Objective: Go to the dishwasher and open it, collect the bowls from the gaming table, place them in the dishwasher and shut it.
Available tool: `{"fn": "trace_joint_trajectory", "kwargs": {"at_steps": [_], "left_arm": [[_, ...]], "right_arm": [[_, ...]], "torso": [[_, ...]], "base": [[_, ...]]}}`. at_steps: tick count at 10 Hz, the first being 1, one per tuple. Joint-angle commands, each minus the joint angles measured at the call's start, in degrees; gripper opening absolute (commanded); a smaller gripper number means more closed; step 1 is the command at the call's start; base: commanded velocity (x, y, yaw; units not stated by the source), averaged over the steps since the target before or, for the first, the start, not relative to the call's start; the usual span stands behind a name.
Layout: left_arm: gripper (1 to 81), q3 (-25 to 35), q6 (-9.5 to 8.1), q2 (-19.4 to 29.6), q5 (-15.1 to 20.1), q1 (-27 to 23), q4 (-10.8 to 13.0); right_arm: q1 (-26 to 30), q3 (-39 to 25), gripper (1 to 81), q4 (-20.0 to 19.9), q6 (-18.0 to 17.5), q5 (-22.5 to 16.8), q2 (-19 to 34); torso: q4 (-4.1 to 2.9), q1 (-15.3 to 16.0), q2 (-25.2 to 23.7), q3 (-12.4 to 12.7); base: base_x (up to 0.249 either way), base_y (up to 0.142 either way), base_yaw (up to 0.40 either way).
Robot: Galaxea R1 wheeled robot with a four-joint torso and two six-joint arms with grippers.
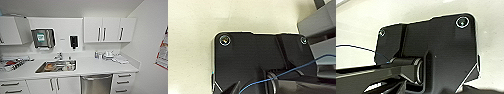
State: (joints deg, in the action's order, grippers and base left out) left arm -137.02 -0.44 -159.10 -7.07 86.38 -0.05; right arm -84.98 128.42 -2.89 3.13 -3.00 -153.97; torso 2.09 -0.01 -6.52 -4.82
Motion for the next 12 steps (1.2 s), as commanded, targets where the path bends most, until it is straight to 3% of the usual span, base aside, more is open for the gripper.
{"fn": "trace_joint_trajectory", "kwargs": {"at_steps": [1, 12], "left_arm": [[81.1, 0.4, -0.18, 0.8, 3.0, -2.6, -0.1], [81.1, 0.4, -0.18, 0.7, 3.0, -2.6, -0.1]], "right_arm": [[2.7, -0.5, 81.1, 0.3, 0.1, -3.6, 1.4], [2.6, -0.5, 81.1, 0.2, 0.1, -3.6, 1.4]], "torso": [[0.0, 0.0, 0.0, 0.0], [0.0, 0.0, 0.0, 0.0]], "base": [[0.138, 0.0, 0.0], [0.138, 0.0, 0.0]]}}
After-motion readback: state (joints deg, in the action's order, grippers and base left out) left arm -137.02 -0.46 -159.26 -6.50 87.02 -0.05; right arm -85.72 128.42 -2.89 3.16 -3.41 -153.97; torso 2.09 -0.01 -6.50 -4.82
